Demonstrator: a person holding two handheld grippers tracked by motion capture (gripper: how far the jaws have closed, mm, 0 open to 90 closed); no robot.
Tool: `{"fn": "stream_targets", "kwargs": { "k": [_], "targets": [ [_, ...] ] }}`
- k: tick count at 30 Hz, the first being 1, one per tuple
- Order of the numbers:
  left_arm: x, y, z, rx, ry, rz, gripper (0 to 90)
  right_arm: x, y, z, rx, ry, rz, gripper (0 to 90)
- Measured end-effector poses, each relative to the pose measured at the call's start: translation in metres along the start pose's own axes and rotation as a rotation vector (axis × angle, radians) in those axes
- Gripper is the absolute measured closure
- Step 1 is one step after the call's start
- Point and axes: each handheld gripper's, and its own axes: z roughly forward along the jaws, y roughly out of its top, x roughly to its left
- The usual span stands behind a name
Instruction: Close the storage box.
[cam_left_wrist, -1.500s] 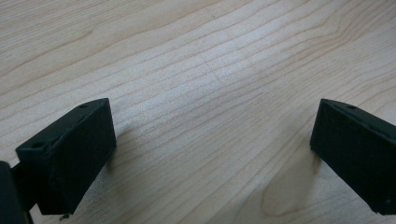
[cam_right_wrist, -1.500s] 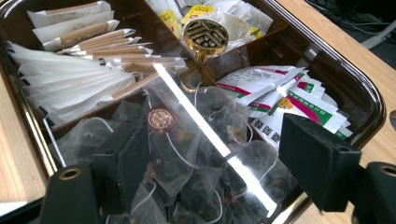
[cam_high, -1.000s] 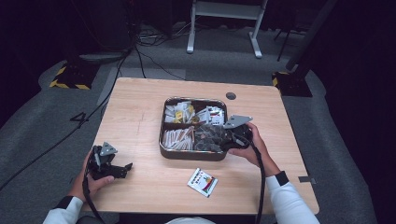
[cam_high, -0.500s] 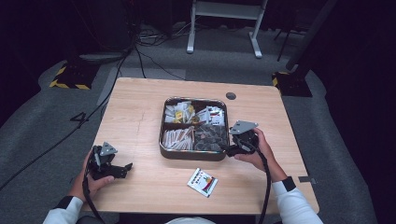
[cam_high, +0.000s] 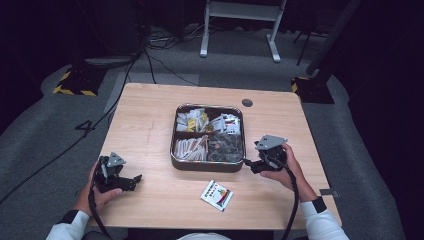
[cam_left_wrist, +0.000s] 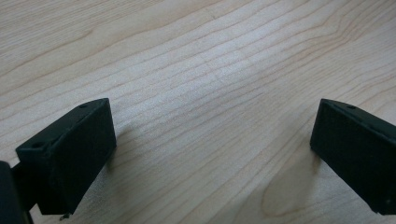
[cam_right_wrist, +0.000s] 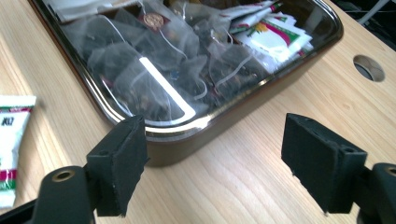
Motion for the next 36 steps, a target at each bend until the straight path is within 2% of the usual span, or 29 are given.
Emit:
{"fn": "stream_targets", "kwargs": {
  "k": [10,26,36],
  "targets": [
    [0.000,0.000,0.000,0.000,0.000,0.000,0.5,-0.009,-0.024,-0.011,0.011,-0.028,0.043,23.6],
    [0.000,0.000,0.000,-0.001,0.001,0.002,0.5,-0.020,-0.062,-0.016,0.051,-0.037,0.115,24.2],
    [0.000,0.000,0.000,0.002,0.000,-0.001,0.4,-0.026,-0.083,-0.020,0.047,-0.033,0.166,24.5]
  ]
}}
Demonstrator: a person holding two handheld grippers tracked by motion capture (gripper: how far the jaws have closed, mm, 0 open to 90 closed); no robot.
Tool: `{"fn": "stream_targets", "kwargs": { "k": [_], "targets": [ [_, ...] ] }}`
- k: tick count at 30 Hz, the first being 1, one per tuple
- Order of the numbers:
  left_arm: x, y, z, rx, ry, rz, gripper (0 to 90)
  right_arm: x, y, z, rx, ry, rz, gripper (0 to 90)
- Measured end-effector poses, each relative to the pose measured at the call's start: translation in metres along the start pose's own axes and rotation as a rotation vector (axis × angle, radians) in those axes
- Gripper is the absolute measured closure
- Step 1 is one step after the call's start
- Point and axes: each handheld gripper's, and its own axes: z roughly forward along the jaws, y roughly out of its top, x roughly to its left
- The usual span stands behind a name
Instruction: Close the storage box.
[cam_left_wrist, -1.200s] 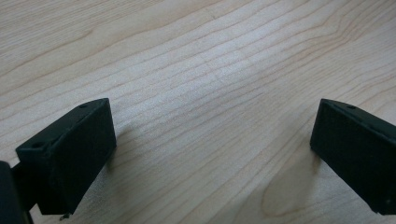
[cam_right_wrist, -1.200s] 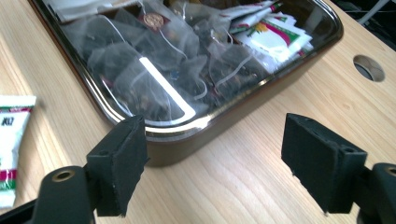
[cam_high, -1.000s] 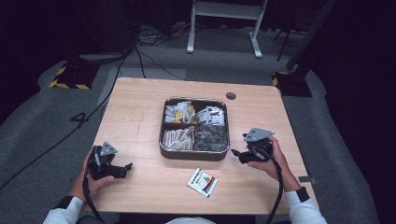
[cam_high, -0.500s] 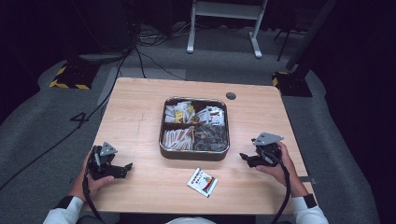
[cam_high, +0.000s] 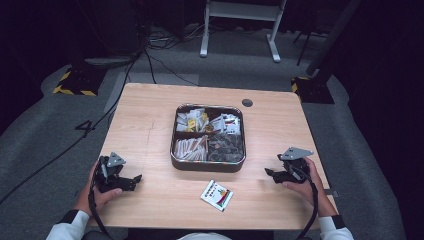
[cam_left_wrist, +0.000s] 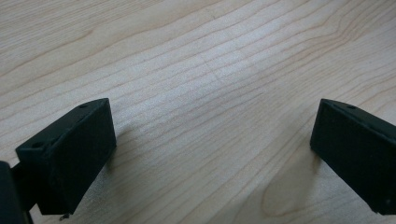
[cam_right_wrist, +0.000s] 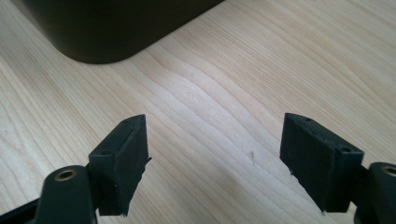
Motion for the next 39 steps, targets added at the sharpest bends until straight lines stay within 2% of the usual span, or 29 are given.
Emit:
{"fn": "stream_targets", "kwargs": {
  "k": [6,23,35,36,39],
  "targets": [
    [0.000,0.000,0.000,0.000,0.000,0.000,0.5,-0.005,-0.011,0.000,0.020,-0.035,0.010,24.1],
    [0.000,0.000,0.000,0.000,-0.003,0.002,0.5,-0.016,-0.043,-0.005,0.043,-0.053,0.084,23.4],
    [0.000,0.000,0.000,0.000,-0.005,0.001,0.5,-0.021,-0.061,-0.015,0.004,-0.038,0.165,21.9],
    [0.000,0.000,0.000,0.000,-0.005,0.001,0.5,-0.022,-0.065,-0.016,-0.007,-0.032,0.190,21.8],
    [0.000,0.000,0.000,-0.001,-0.002,0.001,0.5,-0.023,-0.070,-0.017,-0.036,-0.036,0.197,21.8]
  ]
}}
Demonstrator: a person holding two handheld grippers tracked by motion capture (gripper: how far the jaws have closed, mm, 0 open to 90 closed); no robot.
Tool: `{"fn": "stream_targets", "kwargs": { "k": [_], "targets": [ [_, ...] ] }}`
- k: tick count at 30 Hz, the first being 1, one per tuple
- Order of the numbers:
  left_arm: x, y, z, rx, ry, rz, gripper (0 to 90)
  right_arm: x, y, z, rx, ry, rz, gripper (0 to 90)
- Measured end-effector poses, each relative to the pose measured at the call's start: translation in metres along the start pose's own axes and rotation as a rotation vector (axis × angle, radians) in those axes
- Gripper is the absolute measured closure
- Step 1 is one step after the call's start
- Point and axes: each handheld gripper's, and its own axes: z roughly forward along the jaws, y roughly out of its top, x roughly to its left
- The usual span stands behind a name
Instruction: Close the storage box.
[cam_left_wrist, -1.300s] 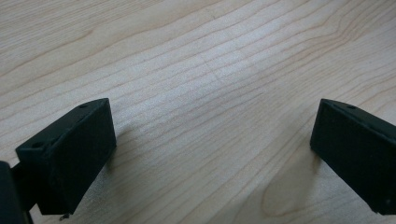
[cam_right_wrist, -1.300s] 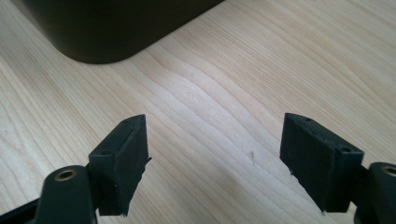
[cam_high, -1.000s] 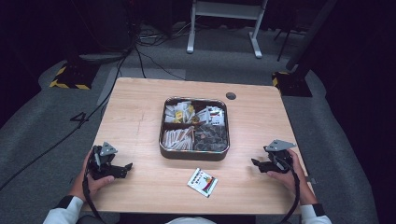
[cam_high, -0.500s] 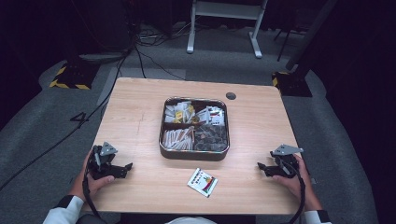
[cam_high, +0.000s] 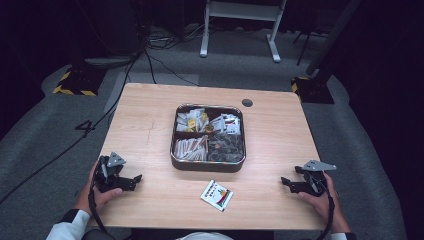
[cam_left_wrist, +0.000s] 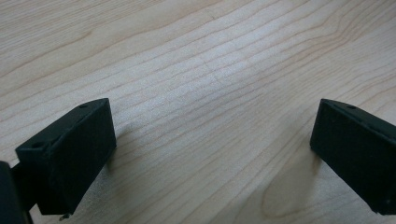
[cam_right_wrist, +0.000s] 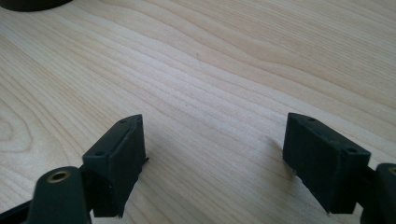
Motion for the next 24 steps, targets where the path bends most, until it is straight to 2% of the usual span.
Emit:
{"fn": "stream_targets", "kwargs": {
  "k": [3,24],
  "targets": [
    [0.0001,0.0000,-0.0001,0.001,-0.002,0.000,0.5,0.0000,-0.0022,-0.0002,-0.017,-0.003,0.001,21.8],
    [0.0000,-0.0003,-0.0002,-0.001,-0.001,0.001,0.5,0.0007,-0.0004,0.0022,-0.018,-0.015,0.011,21.1]
  ]
}}
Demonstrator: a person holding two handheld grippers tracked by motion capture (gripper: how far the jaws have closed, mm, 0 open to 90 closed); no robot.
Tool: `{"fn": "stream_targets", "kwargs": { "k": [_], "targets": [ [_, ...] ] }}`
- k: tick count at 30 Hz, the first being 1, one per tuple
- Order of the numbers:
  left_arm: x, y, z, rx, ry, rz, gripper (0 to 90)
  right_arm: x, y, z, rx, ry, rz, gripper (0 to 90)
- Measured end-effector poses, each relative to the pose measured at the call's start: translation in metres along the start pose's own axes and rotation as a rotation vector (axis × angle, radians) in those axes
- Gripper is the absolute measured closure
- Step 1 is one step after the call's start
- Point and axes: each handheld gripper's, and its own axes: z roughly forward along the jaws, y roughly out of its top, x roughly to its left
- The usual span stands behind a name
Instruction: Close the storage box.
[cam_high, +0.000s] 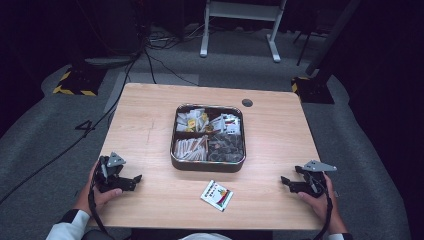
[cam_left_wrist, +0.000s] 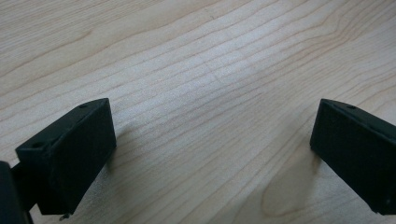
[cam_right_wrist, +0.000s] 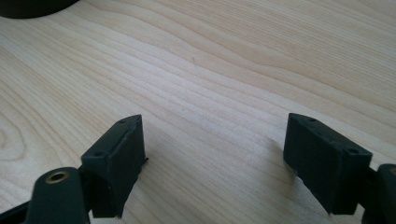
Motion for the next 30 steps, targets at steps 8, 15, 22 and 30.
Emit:
{"fn": "stream_targets", "kwargs": {
  "k": [8,15,22,30],
  "targets": [
    [0.0002,0.0003,0.0003,0.000,-0.006,0.004,0.5,-0.0001,0.0002,0.0002,0.000,-0.002,0.002,21.2],
    [0.0003,0.0005,0.0005,0.000,-0.007,0.006,0.4,-0.0006,0.0005,0.0004,0.000,0.001,0.002,21.2],
    [0.0004,0.0006,0.0005,0.001,-0.010,0.006,0.4,-0.0011,0.0006,0.0005,0.000,0.003,0.001,21.3],
    [0.0009,0.0012,0.0009,0.002,-0.012,0.010,0.2,-0.0011,0.0006,0.0005,0.000,0.002,0.001,21.4]
  ]
}}
